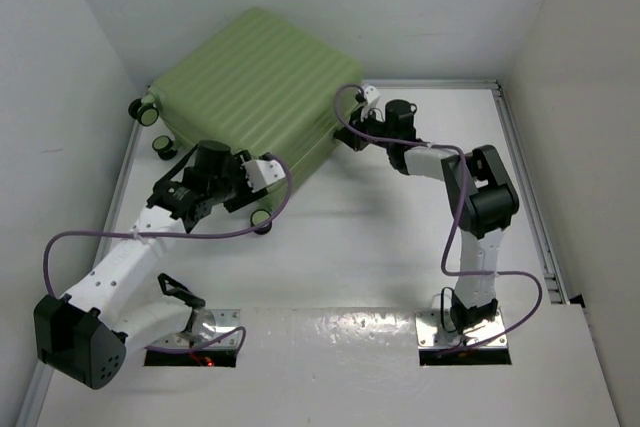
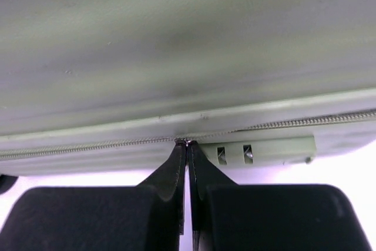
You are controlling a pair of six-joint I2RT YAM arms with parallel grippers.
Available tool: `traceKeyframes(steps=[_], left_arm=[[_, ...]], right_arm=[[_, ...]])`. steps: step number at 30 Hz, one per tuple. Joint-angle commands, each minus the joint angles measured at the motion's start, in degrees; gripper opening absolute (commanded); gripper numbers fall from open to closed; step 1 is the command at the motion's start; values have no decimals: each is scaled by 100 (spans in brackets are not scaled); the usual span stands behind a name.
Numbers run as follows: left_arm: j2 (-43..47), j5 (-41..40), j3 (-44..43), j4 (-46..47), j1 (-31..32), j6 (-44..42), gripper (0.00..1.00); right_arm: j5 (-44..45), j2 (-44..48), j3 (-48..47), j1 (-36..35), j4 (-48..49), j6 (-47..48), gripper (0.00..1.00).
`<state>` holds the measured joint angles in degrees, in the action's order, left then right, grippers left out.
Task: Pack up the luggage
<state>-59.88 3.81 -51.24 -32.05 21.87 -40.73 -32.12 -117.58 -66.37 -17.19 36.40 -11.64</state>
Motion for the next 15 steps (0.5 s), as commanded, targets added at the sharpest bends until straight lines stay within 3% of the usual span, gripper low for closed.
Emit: traceKeyframes(steps=[1, 2, 4, 9, 15], left_arm=[[-68, -154, 202, -266, -367, -515, 0], [-68, -92, 202, -266, -367, -576, 0], [-68, -91, 255, -266, -367, -576, 0], [-68, -30, 255, -214, -367, -681, 0], [-121, -380, 255, -100, -472, -620, 0]], right_arm=[[1076, 349, -95, 189, -940, 697, 0], [1050, 341, -313, 190, -1734, 942, 0], [1006, 288, -849, 181, -2379, 1075, 0], [1611, 16, -1692, 172, -3375, 1646, 0], [2463, -282, -1607, 295, -2736, 2025, 0]])
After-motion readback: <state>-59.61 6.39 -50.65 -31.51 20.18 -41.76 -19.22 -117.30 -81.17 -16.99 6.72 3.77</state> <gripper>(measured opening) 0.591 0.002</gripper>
